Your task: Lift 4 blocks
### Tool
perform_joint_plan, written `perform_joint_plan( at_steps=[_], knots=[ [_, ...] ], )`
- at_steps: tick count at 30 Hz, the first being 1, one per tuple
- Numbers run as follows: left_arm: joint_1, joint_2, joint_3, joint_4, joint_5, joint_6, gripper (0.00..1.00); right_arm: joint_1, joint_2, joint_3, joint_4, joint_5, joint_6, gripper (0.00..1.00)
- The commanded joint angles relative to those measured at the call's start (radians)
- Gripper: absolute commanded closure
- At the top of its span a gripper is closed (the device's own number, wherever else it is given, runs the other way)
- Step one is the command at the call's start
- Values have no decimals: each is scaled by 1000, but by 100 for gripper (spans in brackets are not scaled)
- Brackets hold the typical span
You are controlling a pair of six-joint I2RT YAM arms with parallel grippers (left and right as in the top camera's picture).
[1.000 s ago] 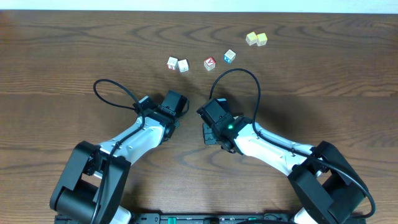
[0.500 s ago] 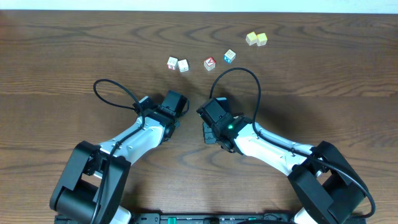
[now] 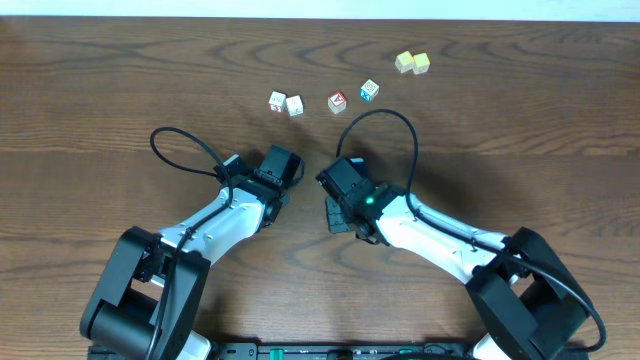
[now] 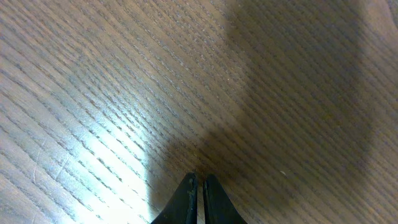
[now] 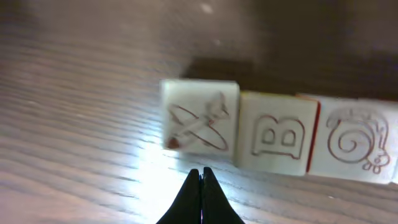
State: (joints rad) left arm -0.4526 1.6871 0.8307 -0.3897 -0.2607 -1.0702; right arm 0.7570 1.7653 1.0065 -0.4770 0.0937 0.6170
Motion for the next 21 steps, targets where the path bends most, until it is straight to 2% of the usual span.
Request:
perform_joint_plan(
  at_steps=[1, 10, 21],
  knots=[
    [5, -13, -9, -6, -2, -5, 92, -9, -64, 94, -44, -8, -5, 99],
    [5, -13, -9, -6, -2, -5, 93, -43, -43, 124, 50, 82, -13, 99],
    [5, -13, -9, -6, -2, -5, 93, -43, 84, 124, 111, 97, -12, 99]
  ],
)
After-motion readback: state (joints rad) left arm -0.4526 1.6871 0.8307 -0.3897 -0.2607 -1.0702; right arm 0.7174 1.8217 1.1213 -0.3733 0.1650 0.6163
